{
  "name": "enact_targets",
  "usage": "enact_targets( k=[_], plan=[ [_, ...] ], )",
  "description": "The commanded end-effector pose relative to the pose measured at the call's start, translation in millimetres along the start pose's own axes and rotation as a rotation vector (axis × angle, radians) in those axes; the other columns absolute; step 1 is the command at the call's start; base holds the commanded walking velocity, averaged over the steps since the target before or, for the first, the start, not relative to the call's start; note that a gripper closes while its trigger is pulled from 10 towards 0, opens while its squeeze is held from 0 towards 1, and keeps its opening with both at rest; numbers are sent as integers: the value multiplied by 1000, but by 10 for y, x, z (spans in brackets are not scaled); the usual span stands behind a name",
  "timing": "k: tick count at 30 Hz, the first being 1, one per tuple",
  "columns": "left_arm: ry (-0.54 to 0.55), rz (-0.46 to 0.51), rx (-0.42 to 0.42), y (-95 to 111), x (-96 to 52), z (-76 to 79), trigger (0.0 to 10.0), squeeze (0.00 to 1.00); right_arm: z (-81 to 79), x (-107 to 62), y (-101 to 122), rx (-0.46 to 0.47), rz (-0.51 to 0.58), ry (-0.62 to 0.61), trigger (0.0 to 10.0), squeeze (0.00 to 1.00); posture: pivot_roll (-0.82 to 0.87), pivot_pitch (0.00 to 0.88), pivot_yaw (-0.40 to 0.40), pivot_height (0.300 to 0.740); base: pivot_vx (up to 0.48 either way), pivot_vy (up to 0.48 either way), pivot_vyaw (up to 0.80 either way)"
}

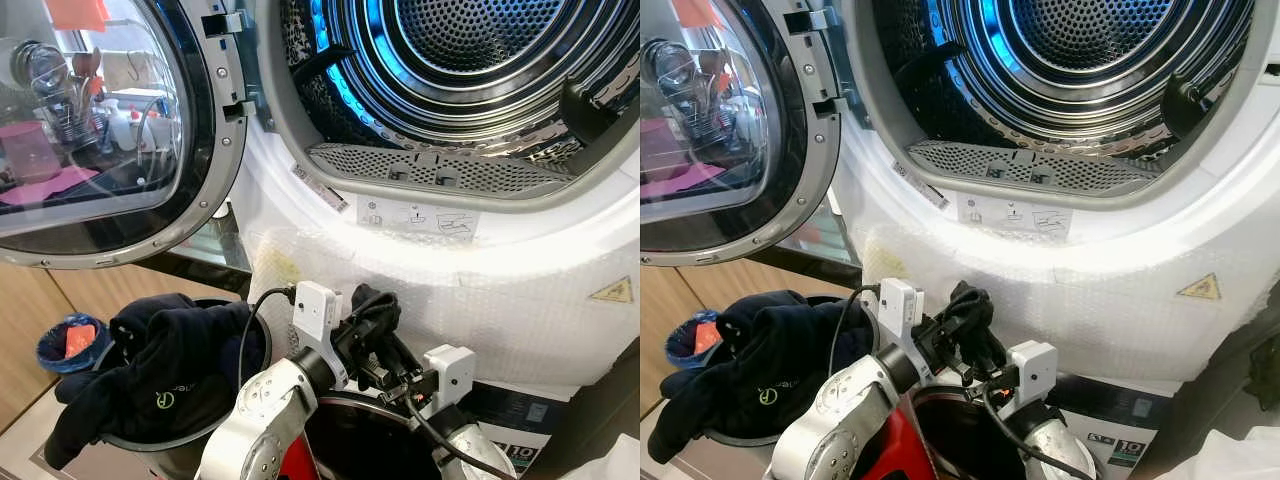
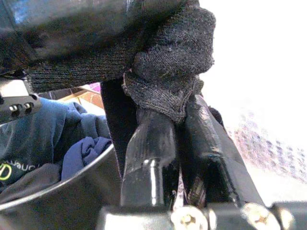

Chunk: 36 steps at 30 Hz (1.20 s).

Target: Clothes washing

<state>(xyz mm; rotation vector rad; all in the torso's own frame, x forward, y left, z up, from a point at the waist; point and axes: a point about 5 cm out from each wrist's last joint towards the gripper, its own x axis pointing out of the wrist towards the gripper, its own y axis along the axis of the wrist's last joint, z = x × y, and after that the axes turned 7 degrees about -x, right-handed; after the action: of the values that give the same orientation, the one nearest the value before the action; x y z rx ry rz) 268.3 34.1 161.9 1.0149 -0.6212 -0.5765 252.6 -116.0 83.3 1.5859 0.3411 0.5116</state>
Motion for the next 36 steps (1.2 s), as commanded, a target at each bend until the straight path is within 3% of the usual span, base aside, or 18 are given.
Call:
enact_targets(
  k=[1,8,9,10,11,20,27,32,35,36],
  plan=[
    [10,-23,30,-3,-24,-14,10000,0,1,15,93,-6,39,12,0,0,-40,0,65,740,0,0,0],
    [4,-42,39,-25,-45,-22,10000,0,71,-27,89,-14,28,4,0,0,-42,0,64,740,0,0,0],
    [-1,-48,38,-35,-49,-19,10000,102,71,-19,95,-13,30,4,0,0,-42,0,64,740,0,0,0],
    [-4,-50,40,-41,-51,-17,10000,400,65,-14,96,-13,31,5,0,0,-42,0,64,740,0,0,0],
    [-12,-48,35,-44,-55,-10,10000,1000,51,-6,99,-11,33,6,0,0,-43,0,65,740,0,0,0],
    [-53,-71,36,-55,-86,17,10000,1000,39,1,102,-6,39,7,0,0,-42,0,68,740,0,0,0],
    [-97,-137,115,-40,-195,-3,10000,1000,126,-25,131,-19,46,-15,0,0,-44,0,71,740,0,0,0],
    [-113,-162,252,34,-280,-2,10000,1000,221,-57,164,-36,37,19,0,0,-36,0,68,740,0,0,0],
    [-116,-161,276,54,-301,1,10000,1000,248,-69,168,-40,27,39,0,0,-33,0,67,740,0,0,0],
    [-120,-164,287,60,-313,3,10000,333,263,-78,170,-41,20,50,0,0,-31,0,66,740,0,0,0]
  ],
)
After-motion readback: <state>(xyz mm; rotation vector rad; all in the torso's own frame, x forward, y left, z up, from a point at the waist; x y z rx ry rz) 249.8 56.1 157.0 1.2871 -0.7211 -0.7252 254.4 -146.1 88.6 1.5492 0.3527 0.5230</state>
